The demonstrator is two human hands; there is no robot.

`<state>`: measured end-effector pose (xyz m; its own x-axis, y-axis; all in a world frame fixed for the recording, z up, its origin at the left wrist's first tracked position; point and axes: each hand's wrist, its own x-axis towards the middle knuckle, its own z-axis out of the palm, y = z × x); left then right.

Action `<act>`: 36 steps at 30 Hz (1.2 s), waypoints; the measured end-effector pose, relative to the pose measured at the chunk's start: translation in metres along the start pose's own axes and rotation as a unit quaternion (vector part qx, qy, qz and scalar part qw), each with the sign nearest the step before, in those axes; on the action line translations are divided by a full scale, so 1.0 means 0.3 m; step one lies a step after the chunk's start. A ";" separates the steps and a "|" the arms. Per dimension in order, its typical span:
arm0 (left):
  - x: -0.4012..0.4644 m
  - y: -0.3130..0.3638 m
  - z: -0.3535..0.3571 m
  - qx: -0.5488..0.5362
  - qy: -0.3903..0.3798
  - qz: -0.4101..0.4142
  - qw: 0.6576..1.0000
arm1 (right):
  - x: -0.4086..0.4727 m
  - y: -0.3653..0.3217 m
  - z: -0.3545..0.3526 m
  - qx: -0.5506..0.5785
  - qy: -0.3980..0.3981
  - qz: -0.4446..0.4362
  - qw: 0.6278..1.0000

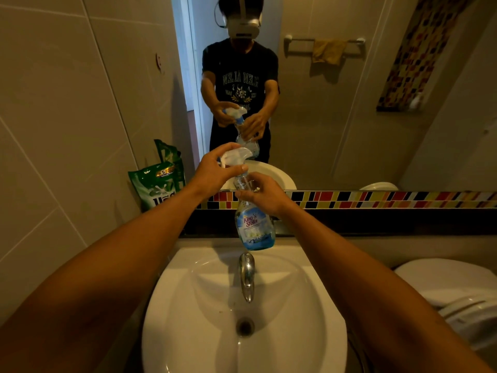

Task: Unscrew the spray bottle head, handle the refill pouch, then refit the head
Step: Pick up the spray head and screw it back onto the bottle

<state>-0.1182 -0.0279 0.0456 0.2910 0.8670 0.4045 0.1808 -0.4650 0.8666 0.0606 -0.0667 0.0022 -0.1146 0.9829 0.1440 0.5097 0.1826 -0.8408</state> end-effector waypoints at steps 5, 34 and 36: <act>0.010 -0.010 -0.013 -0.002 0.010 0.004 1.000 | -0.006 -0.018 -0.007 0.010 -0.002 -0.010 1.000; 0.002 0.006 0.022 0.001 0.025 -0.005 1.000 | -0.024 -0.052 -0.037 -0.008 -0.008 -0.005 1.000; 0.004 0.008 0.016 -0.002 0.010 -0.007 1.000 | -0.020 -0.045 -0.037 -0.007 -0.007 -0.002 1.000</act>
<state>-0.1129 -0.0289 0.0466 0.2686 0.8772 0.3979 0.1820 -0.4519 0.8733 0.0637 -0.0749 0.0184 -0.1286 0.9819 0.1389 0.5216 0.1861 -0.8326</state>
